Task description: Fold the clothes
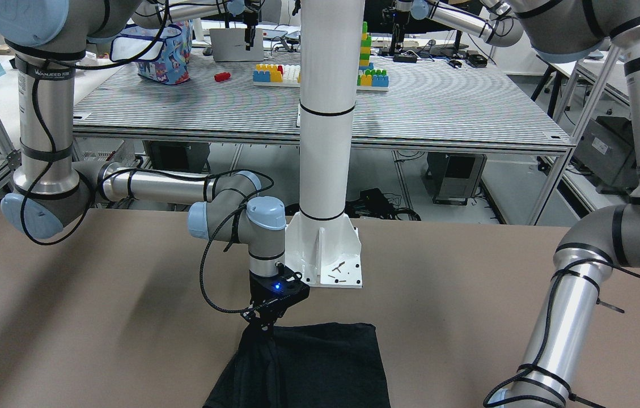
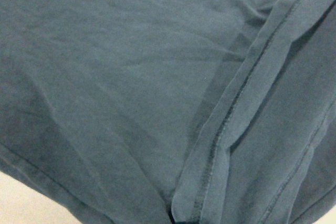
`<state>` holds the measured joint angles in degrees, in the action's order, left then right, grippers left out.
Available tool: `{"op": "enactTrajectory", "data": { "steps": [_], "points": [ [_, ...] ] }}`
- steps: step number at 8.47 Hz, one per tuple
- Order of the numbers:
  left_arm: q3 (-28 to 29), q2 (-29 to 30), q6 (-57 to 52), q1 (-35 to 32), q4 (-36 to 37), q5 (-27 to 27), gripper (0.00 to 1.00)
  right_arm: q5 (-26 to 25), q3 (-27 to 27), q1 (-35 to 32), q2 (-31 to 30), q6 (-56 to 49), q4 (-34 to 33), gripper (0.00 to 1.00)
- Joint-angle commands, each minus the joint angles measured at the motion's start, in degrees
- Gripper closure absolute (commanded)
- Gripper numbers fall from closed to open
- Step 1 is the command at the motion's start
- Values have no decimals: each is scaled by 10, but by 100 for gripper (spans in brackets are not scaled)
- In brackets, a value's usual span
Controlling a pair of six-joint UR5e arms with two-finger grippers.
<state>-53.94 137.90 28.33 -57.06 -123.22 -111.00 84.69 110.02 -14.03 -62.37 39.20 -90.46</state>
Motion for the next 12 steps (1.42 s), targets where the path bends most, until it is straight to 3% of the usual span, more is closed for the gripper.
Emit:
{"op": "enactTrajectory", "data": {
  "steps": [1,3,6,8,10,11,12],
  "points": [
    [0,-1,9,2,0,1,0,0,11,-18,0,0,-2,100],
    [0,0,9,5,0,1,0,4,43,-31,-24,9,-7,100],
    [1,0,9,6,0,1,0,4,106,-27,-116,46,-5,100],
    [1,1,11,6,0,1,0,-14,105,34,-135,233,-1,100],
    [1,3,11,6,0,1,0,-31,113,49,-127,272,0,100],
    [1,3,11,6,0,1,0,-26,127,48,-125,272,0,92],
    [1,3,11,6,0,1,0,-26,129,46,-123,272,0,50]
  ]
}}
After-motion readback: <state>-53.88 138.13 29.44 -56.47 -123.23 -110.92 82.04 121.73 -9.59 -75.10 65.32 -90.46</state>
